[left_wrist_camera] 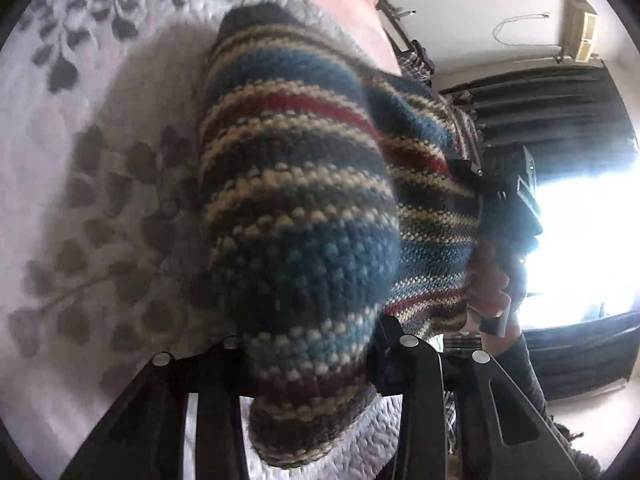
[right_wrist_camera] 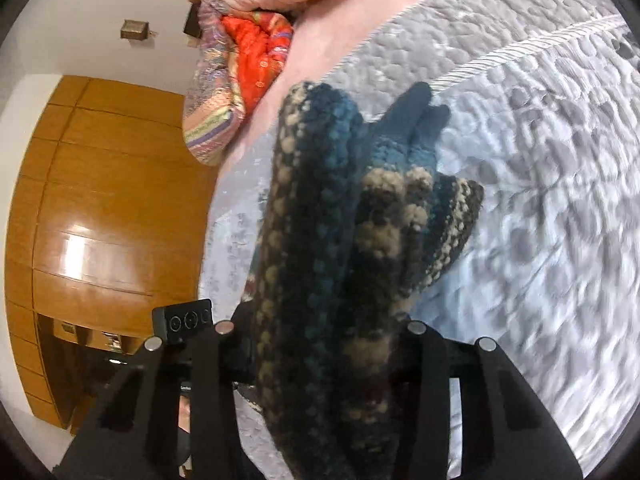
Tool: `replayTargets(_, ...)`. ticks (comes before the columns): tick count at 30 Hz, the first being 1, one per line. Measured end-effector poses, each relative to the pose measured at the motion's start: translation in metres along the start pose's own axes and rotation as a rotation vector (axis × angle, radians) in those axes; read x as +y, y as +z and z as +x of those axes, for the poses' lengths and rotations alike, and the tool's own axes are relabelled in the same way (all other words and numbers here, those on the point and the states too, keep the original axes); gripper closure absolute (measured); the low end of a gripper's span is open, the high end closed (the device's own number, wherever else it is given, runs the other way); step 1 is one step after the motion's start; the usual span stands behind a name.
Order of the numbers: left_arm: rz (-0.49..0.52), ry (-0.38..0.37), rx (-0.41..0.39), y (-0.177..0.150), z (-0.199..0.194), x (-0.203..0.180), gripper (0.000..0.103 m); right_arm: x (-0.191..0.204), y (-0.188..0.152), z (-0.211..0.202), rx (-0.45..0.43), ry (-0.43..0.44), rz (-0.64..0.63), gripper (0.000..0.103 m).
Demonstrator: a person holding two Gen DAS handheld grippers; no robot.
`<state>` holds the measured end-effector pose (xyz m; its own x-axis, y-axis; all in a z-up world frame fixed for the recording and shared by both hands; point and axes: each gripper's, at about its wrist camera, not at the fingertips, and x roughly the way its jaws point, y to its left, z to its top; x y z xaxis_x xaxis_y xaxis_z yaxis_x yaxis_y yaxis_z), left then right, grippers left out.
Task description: Fold small clothes
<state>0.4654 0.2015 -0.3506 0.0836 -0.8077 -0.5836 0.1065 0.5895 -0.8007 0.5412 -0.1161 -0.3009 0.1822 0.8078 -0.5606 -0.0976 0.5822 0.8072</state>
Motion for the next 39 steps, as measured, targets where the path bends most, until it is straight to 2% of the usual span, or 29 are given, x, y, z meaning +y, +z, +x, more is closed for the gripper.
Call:
replayTargets(3, 0.035, 0.000, 0.000, -0.026, -0.042, -0.006, 0.067, 0.019, -0.024, 0.005, 0.007, 0.042, 0.011, 0.062)
replayTargets(7, 0.051, 0.008, 0.010, -0.079, -0.092, 0.006, 0.067, 0.046, -0.069, 0.041, 0.066, 0.109, 0.021, 0.062)
replayTargets(10, 0.040, 0.021, 0.008, -0.123, -0.122, 0.032, 0.067, 0.050, -0.102, 0.080, 0.125, 0.137, 0.049, 0.062)
replayTargets(12, -0.002, 0.055, -0.003, -0.148, -0.132, 0.062, 0.066, 0.042, -0.123, 0.115, 0.179, 0.121, 0.086, 0.060)
replayTargets(13, -0.038, 0.093, -0.004, -0.157, -0.134, 0.077, 0.064, 0.038, -0.129, 0.127, 0.205, 0.104, 0.100, 0.058)
replayTargets(14, -0.063, 0.129, 0.000, -0.159, -0.134, 0.087, 0.058, 0.034, -0.135, 0.140, 0.228, 0.058, 0.105, 0.051)
replayTargets(15, -0.109, 0.170, 0.021, -0.168, -0.129, 0.106, 0.047, 0.029, -0.140, 0.146, 0.231, 0.009, 0.104, 0.042)
replayTargets(17, -0.186, 0.166, 0.033, -0.177, -0.129, 0.122, 0.037, 0.025, -0.142, 0.140, 0.210, -0.004, 0.126, 0.039)
replayTargets(18, -0.194, 0.171, 0.024, -0.178, -0.135, 0.121, 0.036, 0.028, -0.139, 0.126, 0.178, -0.021, 0.134, 0.037)
replayTargets(20, -0.163, 0.245, -0.032, -0.184, -0.153, 0.113, 0.033, 0.035, -0.139, 0.100, 0.127, -0.039, 0.117, 0.036)
replayTargets(21, -0.136, 0.329, -0.114, -0.190, -0.172, 0.104, 0.032, 0.042, -0.140, 0.083, 0.095, -0.052, 0.088, 0.037)
replayTargets(23, -0.090, 0.376, -0.229, -0.197, -0.200, 0.084, 0.032, 0.055, -0.143, 0.066, 0.064, -0.096, 0.023, 0.042)
replayTargets(24, -0.053, 0.327, -0.279, -0.205, -0.210, 0.074, 0.032, 0.064, -0.149, 0.058, 0.056, -0.116, -0.021, 0.051)
replayTargets(25, -0.024, 0.251, -0.292, -0.210, -0.214, 0.067, 0.032, 0.068, -0.151, 0.058, 0.052, -0.127, -0.043, 0.055)
replayTargets(27, 0.028, 0.097, -0.251, -0.218, -0.209, 0.060, 0.033, 0.072, -0.157, 0.063, 0.066, -0.150, -0.077, 0.066)
replayTargets(28, 0.039, 0.064, -0.221, -0.218, -0.204, 0.059, 0.033, 0.071, -0.158, 0.073, 0.079, -0.181, -0.080, 0.069)
replayTargets(30, 0.018, 0.069, -0.157, -0.212, -0.176, 0.064, 0.035, 0.073, -0.159, 0.087, 0.078, -0.237, -0.110, 0.093)
replayTargets(32, -0.033, 0.050, -0.097, -0.208, -0.151, 0.072, 0.039, 0.073, -0.161, 0.080, 0.027, -0.235, -0.137, 0.094)
replayTargets(34, -0.066, 0.057, -0.050, -0.209, -0.139, 0.087, 0.040, 0.064, -0.158, 0.075, -0.022, -0.249, -0.110, 0.094)
replayTargets(36, -0.101, 0.048, -0.035, -0.210, -0.132, 0.096, 0.044, 0.037, -0.161, 0.088, 0.028, -0.301, -0.049, 0.093)
replayTargets(38, -0.123, 0.024, -0.026, -0.208, -0.136, 0.097, 0.045, 0.035, -0.162, 0.087, 0.031, -0.291, -0.069, 0.092)
replayTargets(39, -0.108, 0.006, -0.020, -0.206, -0.144, 0.089, 0.045, 0.041, -0.161, 0.079, 0.015, -0.266, -0.085, 0.087)
